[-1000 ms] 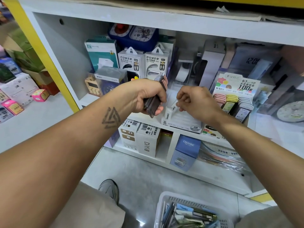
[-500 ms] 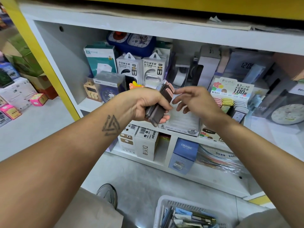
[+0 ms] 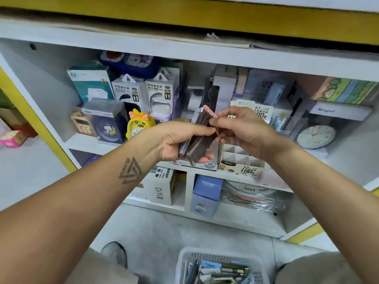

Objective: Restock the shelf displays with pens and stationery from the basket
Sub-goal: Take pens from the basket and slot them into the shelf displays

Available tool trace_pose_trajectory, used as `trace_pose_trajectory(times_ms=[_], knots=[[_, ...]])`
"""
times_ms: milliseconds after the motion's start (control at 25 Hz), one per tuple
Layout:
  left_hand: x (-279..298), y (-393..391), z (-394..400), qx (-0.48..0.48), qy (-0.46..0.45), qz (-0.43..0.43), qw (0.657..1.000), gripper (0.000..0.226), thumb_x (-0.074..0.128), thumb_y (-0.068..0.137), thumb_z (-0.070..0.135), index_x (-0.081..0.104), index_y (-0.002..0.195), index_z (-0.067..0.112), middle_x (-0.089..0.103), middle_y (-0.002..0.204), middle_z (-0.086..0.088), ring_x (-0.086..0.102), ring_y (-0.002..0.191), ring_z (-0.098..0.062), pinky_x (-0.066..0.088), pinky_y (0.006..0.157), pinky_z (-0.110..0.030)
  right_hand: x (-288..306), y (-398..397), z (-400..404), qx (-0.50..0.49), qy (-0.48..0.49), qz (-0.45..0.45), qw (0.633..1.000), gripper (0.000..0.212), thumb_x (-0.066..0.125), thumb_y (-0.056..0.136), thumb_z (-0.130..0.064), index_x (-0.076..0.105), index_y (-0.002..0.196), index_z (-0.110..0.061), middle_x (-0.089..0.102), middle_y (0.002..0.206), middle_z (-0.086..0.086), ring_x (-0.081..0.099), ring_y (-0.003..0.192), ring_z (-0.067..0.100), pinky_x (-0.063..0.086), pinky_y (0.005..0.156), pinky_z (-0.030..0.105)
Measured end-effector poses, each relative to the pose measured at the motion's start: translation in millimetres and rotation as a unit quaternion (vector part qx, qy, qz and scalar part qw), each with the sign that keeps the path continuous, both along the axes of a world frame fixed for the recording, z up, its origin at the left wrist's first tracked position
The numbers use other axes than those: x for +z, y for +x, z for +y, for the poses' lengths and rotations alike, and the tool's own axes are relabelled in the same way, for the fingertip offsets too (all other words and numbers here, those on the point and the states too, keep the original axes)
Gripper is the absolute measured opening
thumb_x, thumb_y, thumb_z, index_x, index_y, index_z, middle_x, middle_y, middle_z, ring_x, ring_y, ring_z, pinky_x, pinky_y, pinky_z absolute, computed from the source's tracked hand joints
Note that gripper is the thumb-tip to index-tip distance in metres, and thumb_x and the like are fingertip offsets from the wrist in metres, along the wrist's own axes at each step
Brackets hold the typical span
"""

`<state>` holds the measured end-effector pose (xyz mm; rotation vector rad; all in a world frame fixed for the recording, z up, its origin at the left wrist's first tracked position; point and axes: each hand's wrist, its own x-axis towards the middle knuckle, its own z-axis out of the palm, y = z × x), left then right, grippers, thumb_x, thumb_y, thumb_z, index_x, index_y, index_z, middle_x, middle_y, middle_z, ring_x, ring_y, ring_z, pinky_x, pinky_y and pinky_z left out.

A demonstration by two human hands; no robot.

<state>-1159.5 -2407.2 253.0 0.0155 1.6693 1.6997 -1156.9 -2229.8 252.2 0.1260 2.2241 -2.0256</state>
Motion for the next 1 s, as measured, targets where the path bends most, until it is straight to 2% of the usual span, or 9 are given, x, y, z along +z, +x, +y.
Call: trace_pose_trajectory(times_ms=[120,200,280,320,440,520,640,800,1000], knots=[[0,1,16,0.013,0.054,-0.015,0.998,0.018,0.059,0.096,0.021,0.066,0.099,0.005,0.072,0.081,-0.014,0.072,0.069,-0.028,0.062,0.06,-0.037,8,8,18,-0.004,-0.007,0.004,1.0,0.01,0.064,0.089,0.001,0.066,0.098,0.0,0.068,0.074,0.014,0.064,0.054,0.018,0.055,0.053,0.023],[-2,-2,24,0.048,0.057,-0.019,0.997,0.016,0.058,0.096,0.012,0.066,0.108,0.004,0.074,0.089,-0.016,0.073,0.073,-0.026,0.062,0.066,-0.044,11,11,31,-0.016,0.013,0.02,1.0,0.014,0.062,0.087,0.009,0.066,0.094,-0.003,0.074,0.083,0.015,0.071,0.069,0.024,0.06,0.063,0.029],[-4,-5,28,0.091,0.047,-0.014,0.995,0.016,0.056,0.095,0.005,0.063,0.11,0.003,0.075,0.086,-0.017,0.074,0.069,-0.027,0.061,0.061,-0.049,15,13,45,-0.038,0.084,0.063,0.994,0.022,0.065,0.085,0.011,0.066,0.098,-0.006,0.075,0.097,0.019,0.072,0.089,0.036,0.06,0.081,0.043],[-5,-8,29,0.111,0.037,-0.007,0.993,0.015,0.056,0.095,0.003,0.062,0.109,0.002,0.074,0.081,-0.018,0.074,0.067,-0.029,0.061,0.059,-0.049,17,13,52,-0.046,0.144,0.102,0.983,0.024,0.065,0.085,0.011,0.066,0.101,-0.008,0.075,0.1,0.017,0.072,0.092,0.036,0.059,0.085,0.044],[-10,-12,26,0.156,0.022,-0.002,0.987,0.014,0.056,0.095,0.001,0.057,0.109,0.001,0.072,0.075,-0.019,0.073,0.065,-0.035,0.06,0.054,-0.049,20,12,68,-0.048,0.353,0.239,0.903,0.03,0.063,0.086,0.004,0.068,0.105,-0.018,0.073,0.103,0.0,0.07,0.086,0.022,0.056,0.077,0.025],[-12,-14,24,0.172,0.028,-0.006,0.985,0.02,0.056,0.095,0.0,0.056,0.115,0.0,0.07,0.082,-0.021,0.073,0.065,-0.036,0.059,0.05,-0.046,15,13,72,-0.035,0.439,0.295,0.848,0.025,0.063,0.092,-0.003,0.069,0.109,-0.021,0.071,0.103,-0.003,0.068,0.089,0.019,0.055,0.078,0.027],[-13,-12,22,0.168,0.029,-0.004,0.985,0.025,0.057,0.094,0.0,0.055,0.119,0.0,0.07,0.087,-0.023,0.073,0.067,-0.037,0.059,0.05,-0.044,3,12,68,-0.007,0.469,0.346,0.813,0.025,0.06,0.095,-0.003,0.069,0.114,-0.016,0.073,0.109,0.002,0.068,0.097,0.022,0.054,0.086,0.031],[-15,-9,23,0.146,0.018,-0.003,0.989,0.016,0.057,0.095,0.001,0.056,0.111,0.001,0.072,0.075,-0.019,0.073,0.064,-0.035,0.06,0.053,-0.045,-10,8,59,0.026,0.505,0.369,0.78,0.023,0.059,0.095,-0.002,0.067,0.114,-0.012,0.072,0.111,0.006,0.066,0.098,0.024,0.052,0.085,0.033],[-17,-7,21,0.119,0.014,-0.004,0.993,0.007,0.057,0.096,0.001,0.056,0.102,0.004,0.072,0.07,-0.017,0.072,0.061,-0.032,0.06,0.057,-0.046,-19,6,56,0.043,0.503,0.335,0.796,0.014,0.067,0.09,-0.003,0.073,0.097,-0.014,0.072,0.093,0.001,0.065,0.085,0.022,0.055,0.078,0.041]])
